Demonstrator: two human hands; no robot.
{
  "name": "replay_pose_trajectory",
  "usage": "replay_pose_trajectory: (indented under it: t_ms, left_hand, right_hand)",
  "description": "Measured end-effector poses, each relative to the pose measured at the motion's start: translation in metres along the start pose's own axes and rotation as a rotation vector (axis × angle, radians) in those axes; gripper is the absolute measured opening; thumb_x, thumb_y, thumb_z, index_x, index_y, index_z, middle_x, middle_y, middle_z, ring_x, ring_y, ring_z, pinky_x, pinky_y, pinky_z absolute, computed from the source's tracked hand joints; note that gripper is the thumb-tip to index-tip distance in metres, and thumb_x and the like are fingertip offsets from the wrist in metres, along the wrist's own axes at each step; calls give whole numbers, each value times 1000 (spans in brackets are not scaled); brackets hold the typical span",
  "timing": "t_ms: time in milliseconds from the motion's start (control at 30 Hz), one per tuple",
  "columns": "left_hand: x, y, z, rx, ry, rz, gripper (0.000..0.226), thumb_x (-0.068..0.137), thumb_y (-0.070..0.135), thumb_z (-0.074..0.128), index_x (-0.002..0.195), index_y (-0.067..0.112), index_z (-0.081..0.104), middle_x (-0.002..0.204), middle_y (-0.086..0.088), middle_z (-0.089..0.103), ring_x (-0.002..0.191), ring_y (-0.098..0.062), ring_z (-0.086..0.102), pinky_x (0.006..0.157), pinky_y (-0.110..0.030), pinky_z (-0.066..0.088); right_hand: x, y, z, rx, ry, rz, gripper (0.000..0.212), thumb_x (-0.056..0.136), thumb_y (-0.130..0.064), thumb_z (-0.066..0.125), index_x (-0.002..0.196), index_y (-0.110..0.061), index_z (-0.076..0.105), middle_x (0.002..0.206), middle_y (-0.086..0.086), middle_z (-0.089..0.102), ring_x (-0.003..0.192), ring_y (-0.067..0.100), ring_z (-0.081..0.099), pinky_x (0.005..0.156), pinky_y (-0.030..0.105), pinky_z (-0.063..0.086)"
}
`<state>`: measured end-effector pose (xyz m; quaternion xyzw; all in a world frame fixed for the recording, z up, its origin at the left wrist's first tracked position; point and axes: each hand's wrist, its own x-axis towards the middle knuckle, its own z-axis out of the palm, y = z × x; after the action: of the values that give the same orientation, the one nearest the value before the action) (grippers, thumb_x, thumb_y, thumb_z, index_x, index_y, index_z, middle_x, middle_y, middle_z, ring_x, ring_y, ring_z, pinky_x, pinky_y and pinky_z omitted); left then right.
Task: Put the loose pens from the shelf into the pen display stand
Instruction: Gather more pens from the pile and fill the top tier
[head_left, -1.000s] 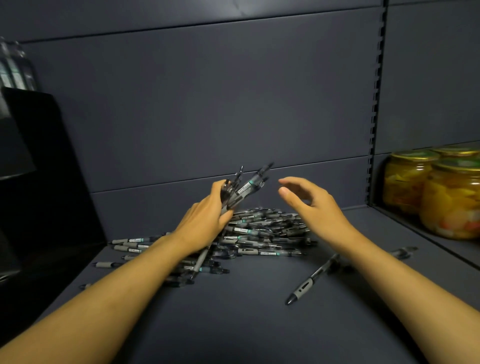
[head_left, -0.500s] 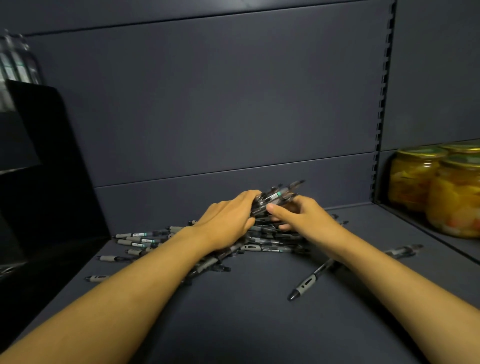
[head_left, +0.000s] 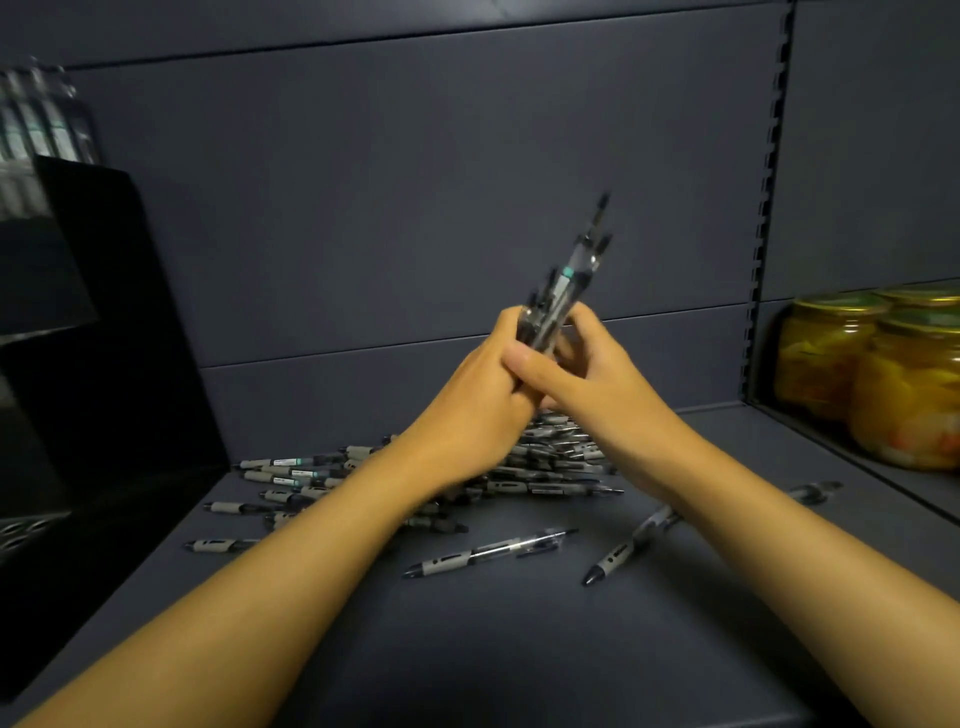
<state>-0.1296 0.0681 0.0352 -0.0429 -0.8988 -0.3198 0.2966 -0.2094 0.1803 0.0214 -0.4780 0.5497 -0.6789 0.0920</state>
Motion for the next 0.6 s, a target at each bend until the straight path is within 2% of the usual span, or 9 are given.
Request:
replay_pose_trajectory:
  t_ms: [33,100,200,267,400,467,533,600]
  left_hand:
    - [-2,3,-3,-41,38,-4,20,100,14,44,117,25,46,92,12,64,81,-3,63,70,-26,52]
    - [-5,5,-9,-89,101,-24,22,100,12,44,117,25,48,94,10,65,87,-6,65,78,-34,56]
    - [-13,4,-16,-90,115,-36,27,100,8,42,121,22,50,102,2,67,96,-18,67,85,-43,56]
    - [-18,1,-16,-121,104,-40,30,100,4,41,124,19,50,106,0,67,99,-15,66,87,-36,56]
    - [-22,-9,-14,-185,158,-80,27,99,6,45,123,15,53,107,-3,70,101,-12,68,86,-33,57]
    - [-24,-14,-15,-215,220,-96,25,99,8,49,122,15,55,106,1,70,101,-4,67,86,-25,56]
    - [-29,-19,-13,-255,291,-106,24,98,8,53,120,16,56,103,8,70,97,3,66,81,-14,51]
    - [-37,-26,-9,-273,350,-116,22,96,8,56,117,17,58,101,9,70,95,5,66,79,-11,49]
  right_hand:
    - [1,-6,7,5,7,-1,54,87,-32,70,134,-20,48,106,-8,69,99,2,68,80,21,53]
    - [4,-14,20,0,23,2,46,90,-35,68,131,-24,50,98,-9,69,93,3,68,79,24,55]
    - [6,-17,35,-27,49,6,40,91,-37,67,126,-26,53,109,-5,70,103,9,68,95,38,55]
    - [7,-14,42,-39,73,24,38,91,-36,67,125,-26,54,110,-6,69,104,8,67,95,37,54]
    - [11,-9,54,-35,106,42,32,91,-34,67,119,-26,56,93,-11,66,88,9,65,73,31,48]
    - [14,-7,60,-71,107,35,28,92,-35,66,117,-27,57,93,-9,68,89,10,67,77,33,52]
    - [15,-2,66,-108,93,22,27,92,-35,65,117,-27,57,100,-6,70,97,12,69,90,41,55]
    - [13,4,71,-144,76,3,29,92,-34,65,118,-26,56,101,-7,70,98,11,68,93,45,54]
